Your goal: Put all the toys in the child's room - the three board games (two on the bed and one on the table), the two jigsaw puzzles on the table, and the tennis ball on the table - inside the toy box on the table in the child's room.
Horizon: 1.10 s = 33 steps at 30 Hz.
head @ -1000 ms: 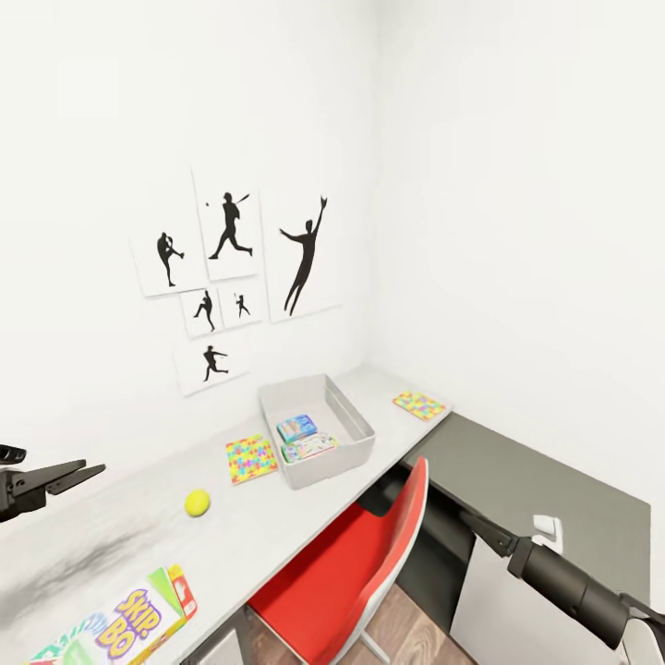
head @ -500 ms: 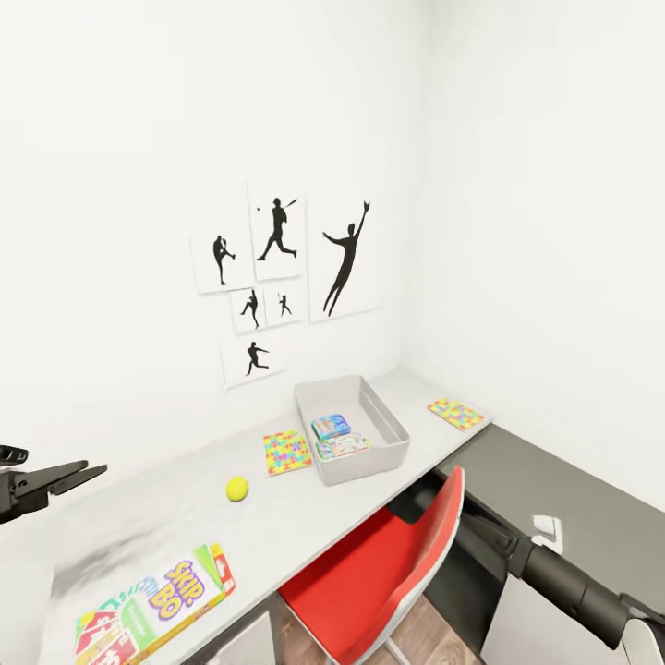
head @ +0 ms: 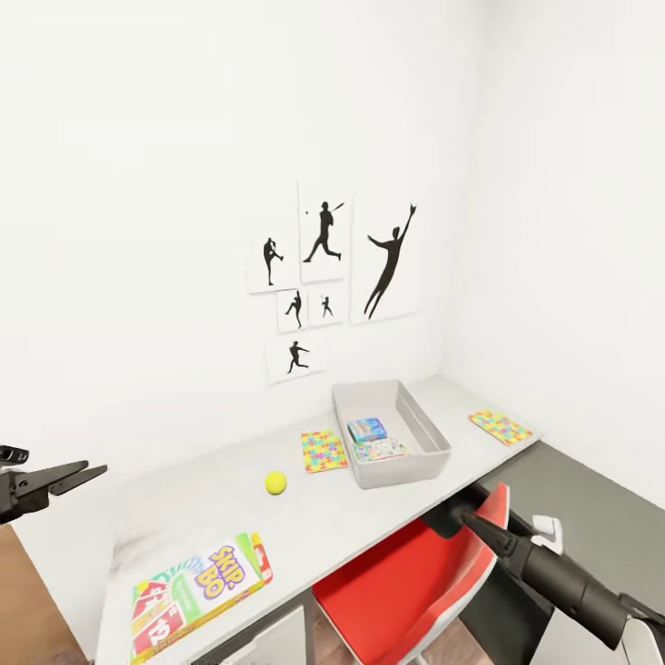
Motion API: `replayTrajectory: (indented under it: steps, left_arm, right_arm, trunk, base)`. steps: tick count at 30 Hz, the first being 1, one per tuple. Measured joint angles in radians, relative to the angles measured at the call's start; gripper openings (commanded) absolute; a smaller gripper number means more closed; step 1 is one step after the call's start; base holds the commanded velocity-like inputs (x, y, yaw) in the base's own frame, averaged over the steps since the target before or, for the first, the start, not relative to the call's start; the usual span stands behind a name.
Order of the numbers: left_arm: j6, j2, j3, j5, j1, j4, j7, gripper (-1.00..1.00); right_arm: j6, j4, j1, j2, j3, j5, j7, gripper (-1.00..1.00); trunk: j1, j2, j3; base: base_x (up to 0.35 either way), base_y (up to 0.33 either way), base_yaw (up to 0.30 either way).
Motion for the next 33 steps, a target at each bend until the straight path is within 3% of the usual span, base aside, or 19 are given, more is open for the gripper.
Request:
replayTrajectory:
  steps: [15,33]
  left_arm:
    - [-0.004,-0.001,0.000,-0.002,0.000,0.002,0.000,1.00]
    - [-0.007,-0.022,0.000,-0.004,0.000,0.003,0.000,1.00]
  right_arm:
    - [-0.001,0.000,0.000,0.001,0.002,0.001,-0.003,1.00]
    - [-0.001,0.000,0.000,0.001,0.003,0.002,-0.007,1.00]
  trunk:
    - [0.000,0.000,0.006]
    - [0.000,0.000,0.007]
  base:
    - [0.000,0.042,0.277]
    - [0.000,0.051,0.283]
